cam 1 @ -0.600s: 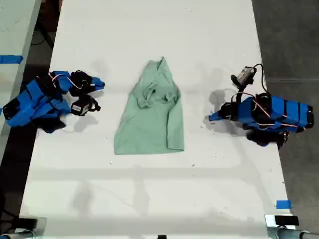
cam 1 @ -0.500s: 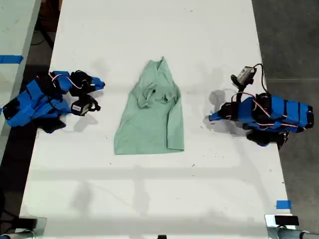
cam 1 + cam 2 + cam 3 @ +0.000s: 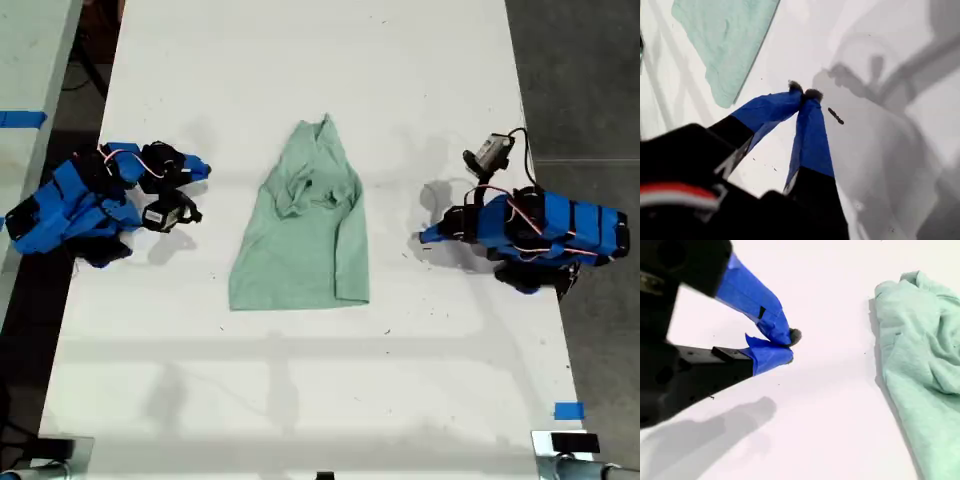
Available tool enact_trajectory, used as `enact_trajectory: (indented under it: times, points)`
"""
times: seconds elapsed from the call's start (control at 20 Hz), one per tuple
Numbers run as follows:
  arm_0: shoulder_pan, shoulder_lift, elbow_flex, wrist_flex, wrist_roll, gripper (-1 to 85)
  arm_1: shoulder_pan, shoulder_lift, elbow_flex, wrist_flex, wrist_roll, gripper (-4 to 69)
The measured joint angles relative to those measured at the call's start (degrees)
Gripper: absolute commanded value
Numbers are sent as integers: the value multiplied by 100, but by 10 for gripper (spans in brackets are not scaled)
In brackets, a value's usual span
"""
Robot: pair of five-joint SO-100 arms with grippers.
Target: Fold t shirt
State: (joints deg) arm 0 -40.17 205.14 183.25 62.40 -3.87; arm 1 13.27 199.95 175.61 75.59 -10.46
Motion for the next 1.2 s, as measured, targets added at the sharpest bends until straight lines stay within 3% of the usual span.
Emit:
enact_trajectory:
  times: [0.25,0.6,0.95,1.2]
  points:
    - [606,-308,-316,-237,-369,-3,88,0,0,0,-18,18]
    - [1828,-5001,-3533,-97,-668,25,88,0,0,0,-26,18]
    - [4465,-5924,-4632,316,-2619,56,88,0,0,0,-26,18]
    - [4931,-6838,-4579,141,-2909,133,88,0,0,0,-26,18]
